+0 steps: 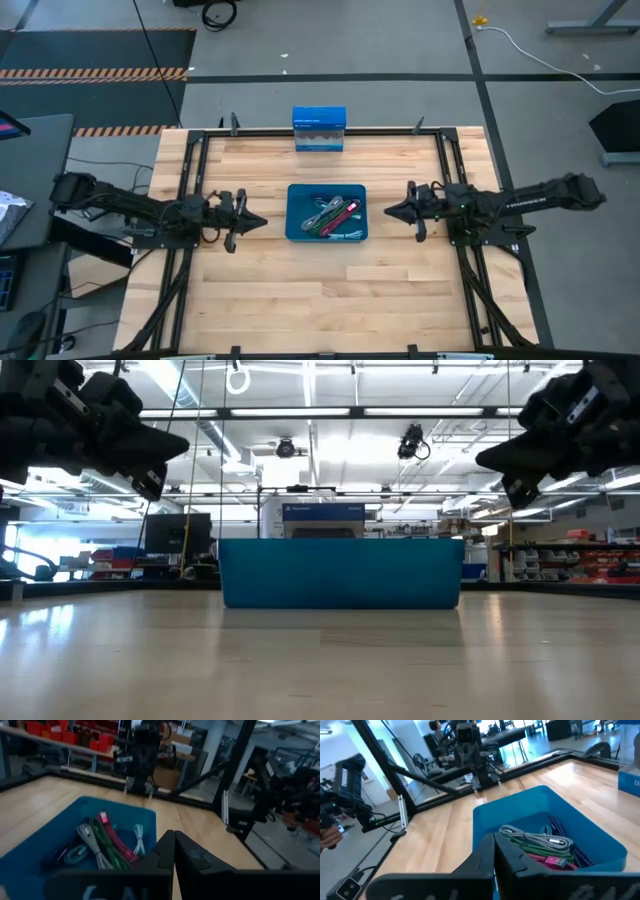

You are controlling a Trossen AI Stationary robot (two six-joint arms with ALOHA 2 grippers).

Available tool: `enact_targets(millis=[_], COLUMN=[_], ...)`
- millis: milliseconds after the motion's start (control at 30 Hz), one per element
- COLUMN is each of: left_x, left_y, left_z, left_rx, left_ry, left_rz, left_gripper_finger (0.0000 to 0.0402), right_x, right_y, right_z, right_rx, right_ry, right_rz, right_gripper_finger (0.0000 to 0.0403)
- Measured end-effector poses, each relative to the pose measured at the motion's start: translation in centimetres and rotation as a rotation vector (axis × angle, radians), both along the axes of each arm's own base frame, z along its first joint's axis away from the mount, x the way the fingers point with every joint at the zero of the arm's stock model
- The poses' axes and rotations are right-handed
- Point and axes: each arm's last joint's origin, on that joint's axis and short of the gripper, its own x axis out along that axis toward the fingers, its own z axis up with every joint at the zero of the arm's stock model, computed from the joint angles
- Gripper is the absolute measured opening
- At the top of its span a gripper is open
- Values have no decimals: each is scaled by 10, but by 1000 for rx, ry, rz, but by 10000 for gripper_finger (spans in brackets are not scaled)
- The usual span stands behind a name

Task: Pick and place USB-C Cables
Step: Return to Home Position

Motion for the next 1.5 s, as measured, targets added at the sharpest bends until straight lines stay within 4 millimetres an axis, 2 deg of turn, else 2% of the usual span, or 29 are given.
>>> enact_targets(millis=[233,567,967,1300,1500], left_x=[-8,-21,-35,-45,-51], left_y=[1,2,4,6,7], left_z=[2,5,6,2,13], left_rx=[-3,-38,-49,-73,4], left_ry=[18,22,8,47,15], left_rz=[15,17,49,65,100], left_gripper_finger=[11,11,11,11,11], right_x=[-10,-22,-37,-37,-37], right_y=[1,2,2,1,1], right_z=[-8,8,16,1,2], right_rx=[-14,-51,-61,-31,-34], right_ry=[0,-165,-266,-101,-102], right_rz=[33,86,80,43,51], right_gripper_finger=[3,3,3,3,3])
